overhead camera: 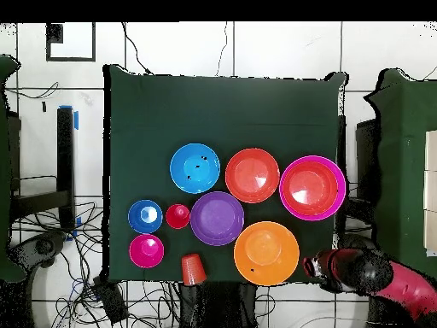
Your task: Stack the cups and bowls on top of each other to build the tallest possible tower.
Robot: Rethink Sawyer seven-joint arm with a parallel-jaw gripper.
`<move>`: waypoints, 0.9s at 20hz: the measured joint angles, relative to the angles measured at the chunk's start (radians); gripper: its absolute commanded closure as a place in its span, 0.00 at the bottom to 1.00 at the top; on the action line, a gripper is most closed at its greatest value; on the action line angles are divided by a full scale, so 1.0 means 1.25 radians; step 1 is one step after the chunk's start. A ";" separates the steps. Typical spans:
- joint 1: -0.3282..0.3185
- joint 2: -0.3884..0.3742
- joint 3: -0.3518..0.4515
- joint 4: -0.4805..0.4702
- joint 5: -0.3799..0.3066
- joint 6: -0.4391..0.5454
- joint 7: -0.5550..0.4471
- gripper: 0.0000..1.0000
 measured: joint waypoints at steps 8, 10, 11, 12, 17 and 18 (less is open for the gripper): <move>0.012 0.002 -0.001 0.032 0.000 0.000 0.000 0.00; 0.012 0.010 -0.001 0.035 0.000 0.000 0.000 0.00; 0.012 0.013 -0.002 0.035 0.000 0.000 0.000 0.00; 0.012 0.019 -0.003 0.035 0.000 -0.002 0.000 0.00; 0.012 0.055 -0.004 0.035 0.000 -0.017 0.000 0.00; 0.011 0.062 -0.004 0.035 0.000 -0.019 0.000 0.00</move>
